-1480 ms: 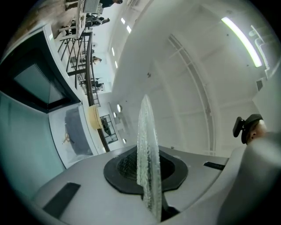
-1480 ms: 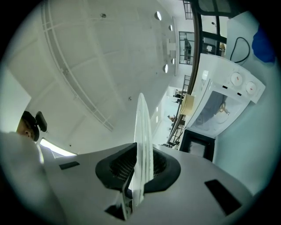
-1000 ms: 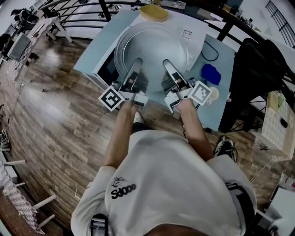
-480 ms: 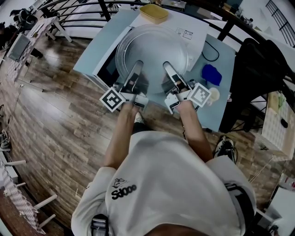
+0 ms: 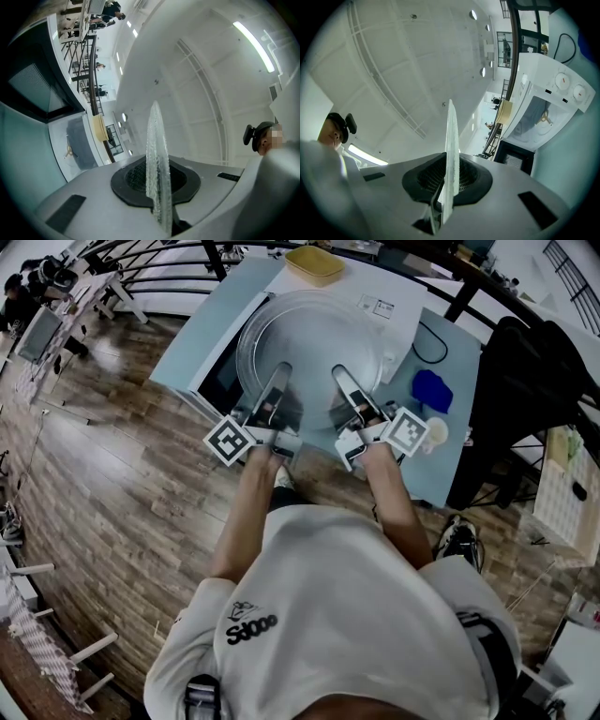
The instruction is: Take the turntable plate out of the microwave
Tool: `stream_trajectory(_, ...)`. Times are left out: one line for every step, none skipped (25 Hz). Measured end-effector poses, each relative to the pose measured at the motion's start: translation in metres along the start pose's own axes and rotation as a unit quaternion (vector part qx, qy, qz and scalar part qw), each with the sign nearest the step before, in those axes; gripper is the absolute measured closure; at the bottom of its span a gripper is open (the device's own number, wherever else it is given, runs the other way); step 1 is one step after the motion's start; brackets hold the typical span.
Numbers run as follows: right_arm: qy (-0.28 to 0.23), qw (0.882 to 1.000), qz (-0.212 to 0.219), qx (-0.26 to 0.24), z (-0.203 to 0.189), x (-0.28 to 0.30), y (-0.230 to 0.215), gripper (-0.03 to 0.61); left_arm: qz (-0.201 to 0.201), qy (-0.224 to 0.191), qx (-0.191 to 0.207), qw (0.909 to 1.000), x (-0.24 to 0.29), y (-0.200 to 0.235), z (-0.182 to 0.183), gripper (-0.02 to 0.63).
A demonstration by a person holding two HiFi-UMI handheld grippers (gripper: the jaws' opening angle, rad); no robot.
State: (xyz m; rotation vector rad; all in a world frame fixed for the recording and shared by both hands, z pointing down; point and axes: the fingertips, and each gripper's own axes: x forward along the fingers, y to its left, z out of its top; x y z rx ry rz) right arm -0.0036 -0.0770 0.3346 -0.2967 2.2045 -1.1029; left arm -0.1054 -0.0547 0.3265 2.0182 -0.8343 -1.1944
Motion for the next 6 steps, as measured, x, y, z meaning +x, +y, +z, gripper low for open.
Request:
stream_trajectory(-0.001, 1.000, -0.002, 0.002, -0.0001, -0.0006, -0.0009, 0.546, 0.001, 0.000, -0.002, 1.0000, -0.0001, 0.0006, -0.0004, 0.574)
stream_trajectory(-0.002, 1.000, -0.003, 0.002, -0.0001, -0.0010, -0.0015, 0.548, 0.002, 0.000, -0.004, 1.0000, -0.0001, 0.0010, -0.0009, 0.574)
stream_trajectory(-0.002, 1.000, -0.003, 0.002, 0.0000, -0.0013, -0.0019, 0.548, 0.003, 0.001, -0.005, 1.0000, -0.0001, 0.0015, -0.0013, 0.574)
stream_trajectory(-0.001, 1.000, -0.004, 0.002, 0.0000, -0.0013, -0.0022, 0.548, 0.004, 0.000, -0.006, 1.0000, -0.0002, 0.0021, -0.0016, 0.574)
stream_trajectory(0.000, 1.000, -0.004, 0.002, -0.0001, -0.0012, -0.0025, 0.548, 0.005, 0.000, -0.008, 1.0000, -0.0003, 0.0028, -0.0017, 0.575)
stream_trajectory(0.001, 1.000, -0.004, 0.002, -0.0002, -0.0011, -0.0029, 0.548, 0.007, -0.001, -0.009, 0.9999, -0.0005, 0.0034, -0.0018, 0.574)
